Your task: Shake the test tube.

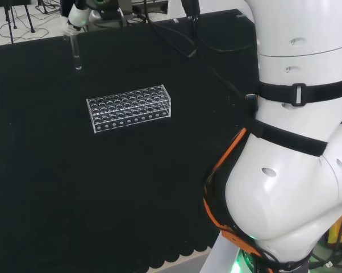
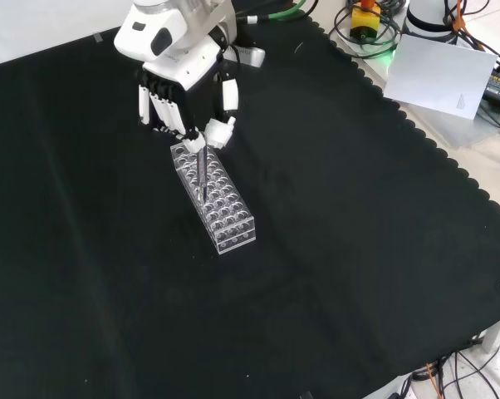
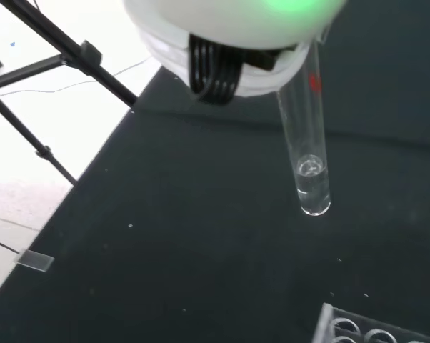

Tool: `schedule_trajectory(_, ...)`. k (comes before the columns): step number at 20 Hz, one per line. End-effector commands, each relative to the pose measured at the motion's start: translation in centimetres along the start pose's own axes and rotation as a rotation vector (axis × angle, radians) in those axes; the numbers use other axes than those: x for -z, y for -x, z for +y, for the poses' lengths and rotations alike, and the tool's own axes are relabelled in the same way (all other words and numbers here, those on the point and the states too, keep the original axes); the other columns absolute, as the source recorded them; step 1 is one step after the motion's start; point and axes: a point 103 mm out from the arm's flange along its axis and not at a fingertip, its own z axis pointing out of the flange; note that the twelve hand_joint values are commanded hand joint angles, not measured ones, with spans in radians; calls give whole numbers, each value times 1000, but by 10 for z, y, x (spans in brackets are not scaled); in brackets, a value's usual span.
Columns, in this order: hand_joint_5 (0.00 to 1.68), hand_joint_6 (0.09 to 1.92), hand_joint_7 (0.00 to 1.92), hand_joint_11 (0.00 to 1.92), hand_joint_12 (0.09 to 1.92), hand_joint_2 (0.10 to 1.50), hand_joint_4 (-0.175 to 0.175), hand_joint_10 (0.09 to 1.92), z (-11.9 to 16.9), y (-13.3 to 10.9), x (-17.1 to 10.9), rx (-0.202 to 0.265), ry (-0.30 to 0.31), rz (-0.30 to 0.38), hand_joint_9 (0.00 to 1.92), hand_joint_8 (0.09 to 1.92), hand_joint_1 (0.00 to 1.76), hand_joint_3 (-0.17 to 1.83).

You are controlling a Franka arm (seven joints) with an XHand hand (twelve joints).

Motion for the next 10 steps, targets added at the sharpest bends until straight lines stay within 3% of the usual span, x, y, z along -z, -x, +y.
schedule_trajectory(1,1449,87,1484,937,1157,623,-175,190,-23,48,-2,-101,-14,-32,1469,556,1440,592)
schedule_trajectory(10,1451,87,1484,938,1156,623,-175,189,-68,126,5,-258,-12,-69,1470,556,1440,594)
